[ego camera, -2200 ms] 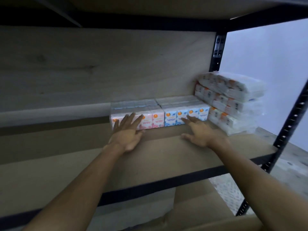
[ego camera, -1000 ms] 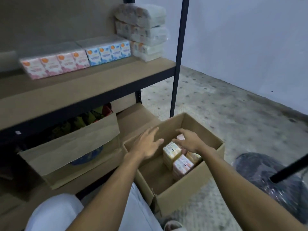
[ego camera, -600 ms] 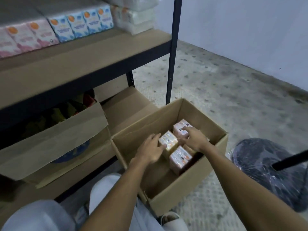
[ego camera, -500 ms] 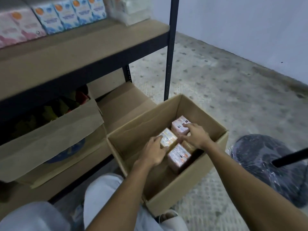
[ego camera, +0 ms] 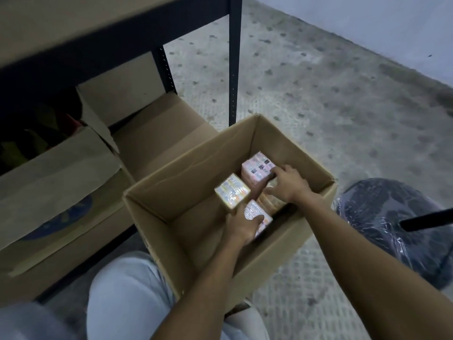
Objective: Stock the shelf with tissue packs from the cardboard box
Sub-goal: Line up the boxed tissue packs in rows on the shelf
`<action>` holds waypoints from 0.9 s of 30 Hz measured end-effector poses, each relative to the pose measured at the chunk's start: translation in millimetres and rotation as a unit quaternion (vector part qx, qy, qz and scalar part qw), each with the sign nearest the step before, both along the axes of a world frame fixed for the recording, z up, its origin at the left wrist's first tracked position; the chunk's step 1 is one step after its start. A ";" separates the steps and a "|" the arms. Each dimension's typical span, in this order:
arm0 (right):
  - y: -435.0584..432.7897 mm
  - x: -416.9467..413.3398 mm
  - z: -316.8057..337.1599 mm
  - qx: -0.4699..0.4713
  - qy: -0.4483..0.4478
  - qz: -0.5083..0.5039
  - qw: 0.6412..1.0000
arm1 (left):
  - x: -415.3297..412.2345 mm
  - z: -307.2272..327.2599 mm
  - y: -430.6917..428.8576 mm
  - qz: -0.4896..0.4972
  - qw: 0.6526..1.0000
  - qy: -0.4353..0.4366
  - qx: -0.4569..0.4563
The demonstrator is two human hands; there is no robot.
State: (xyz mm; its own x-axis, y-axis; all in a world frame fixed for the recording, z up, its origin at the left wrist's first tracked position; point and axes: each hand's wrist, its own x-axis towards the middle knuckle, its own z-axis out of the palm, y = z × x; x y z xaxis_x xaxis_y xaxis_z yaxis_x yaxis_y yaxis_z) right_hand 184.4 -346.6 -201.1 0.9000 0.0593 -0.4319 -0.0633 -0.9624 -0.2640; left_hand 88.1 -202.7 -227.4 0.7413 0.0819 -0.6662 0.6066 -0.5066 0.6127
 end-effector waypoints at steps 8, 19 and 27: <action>7.0 3.7 -8.0 -0.046 -0.011 -0.007 0.999 | 12.9 -18.5 -22.6 0.113 0.993 0.012 -0.029; 8.0 -2.6 -9.7 -0.209 0.010 0.118 0.971 | 11.7 -19.6 -17.7 0.133 0.990 -0.032 -0.022; 13.8 -9.0 -8.1 -0.241 0.007 0.147 0.959 | 4.6 -19.1 -1.6 0.096 0.994 -0.026 -0.047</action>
State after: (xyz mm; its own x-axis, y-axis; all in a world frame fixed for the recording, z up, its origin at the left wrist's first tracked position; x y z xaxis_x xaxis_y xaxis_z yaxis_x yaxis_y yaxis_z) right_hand 175.4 -332.9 -209.2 0.8688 0.0994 -0.4851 0.2288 -0.9494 0.2152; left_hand 92.7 -204.3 -246.5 0.7510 0.1647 -0.6394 0.6535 -0.3240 0.6841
